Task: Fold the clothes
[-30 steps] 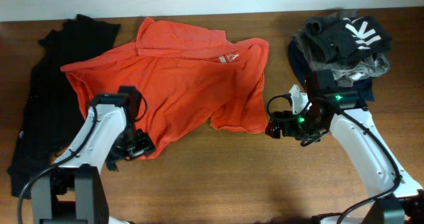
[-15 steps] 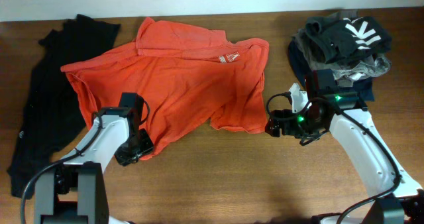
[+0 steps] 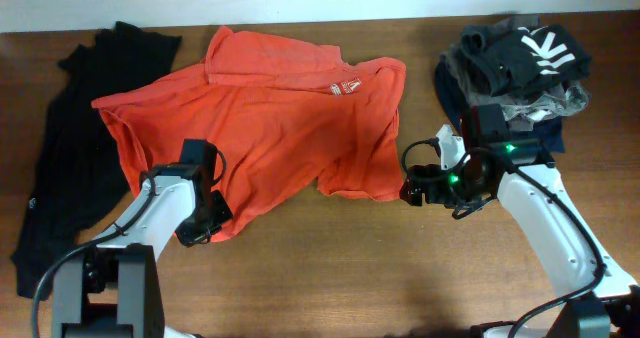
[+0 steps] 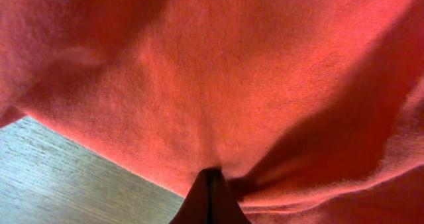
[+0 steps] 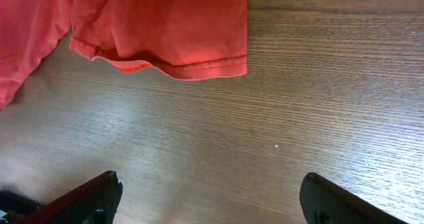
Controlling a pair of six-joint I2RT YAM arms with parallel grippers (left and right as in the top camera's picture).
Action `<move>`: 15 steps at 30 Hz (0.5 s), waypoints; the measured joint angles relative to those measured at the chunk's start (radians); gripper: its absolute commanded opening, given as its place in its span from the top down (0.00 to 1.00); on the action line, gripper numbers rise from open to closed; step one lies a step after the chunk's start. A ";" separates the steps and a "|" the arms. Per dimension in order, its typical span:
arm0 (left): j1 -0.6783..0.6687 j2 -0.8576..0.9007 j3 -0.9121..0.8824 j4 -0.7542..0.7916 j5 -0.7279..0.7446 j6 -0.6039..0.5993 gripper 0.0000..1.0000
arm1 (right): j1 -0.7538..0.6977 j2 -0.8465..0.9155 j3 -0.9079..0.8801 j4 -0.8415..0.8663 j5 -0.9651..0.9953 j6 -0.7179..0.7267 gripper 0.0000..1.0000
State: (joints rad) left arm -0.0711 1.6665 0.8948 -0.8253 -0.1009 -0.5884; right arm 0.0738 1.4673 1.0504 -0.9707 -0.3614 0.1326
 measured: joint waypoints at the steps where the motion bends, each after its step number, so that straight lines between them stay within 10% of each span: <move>1: 0.000 0.000 0.000 0.000 0.000 0.000 0.81 | 0.000 0.000 0.000 0.000 0.000 0.000 0.09; 5: 0.000 0.000 0.000 0.001 0.000 0.012 0.49 | 0.000 0.000 0.000 0.000 0.000 0.000 0.09; 15: 0.000 0.000 -0.020 0.030 0.000 0.021 0.48 | 0.000 0.000 0.000 0.000 0.000 0.000 0.09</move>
State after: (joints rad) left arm -0.0711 1.6665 0.8749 -0.7952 -0.1005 -0.5674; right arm 0.0738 1.4673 1.0504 -0.9707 -0.3614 0.1326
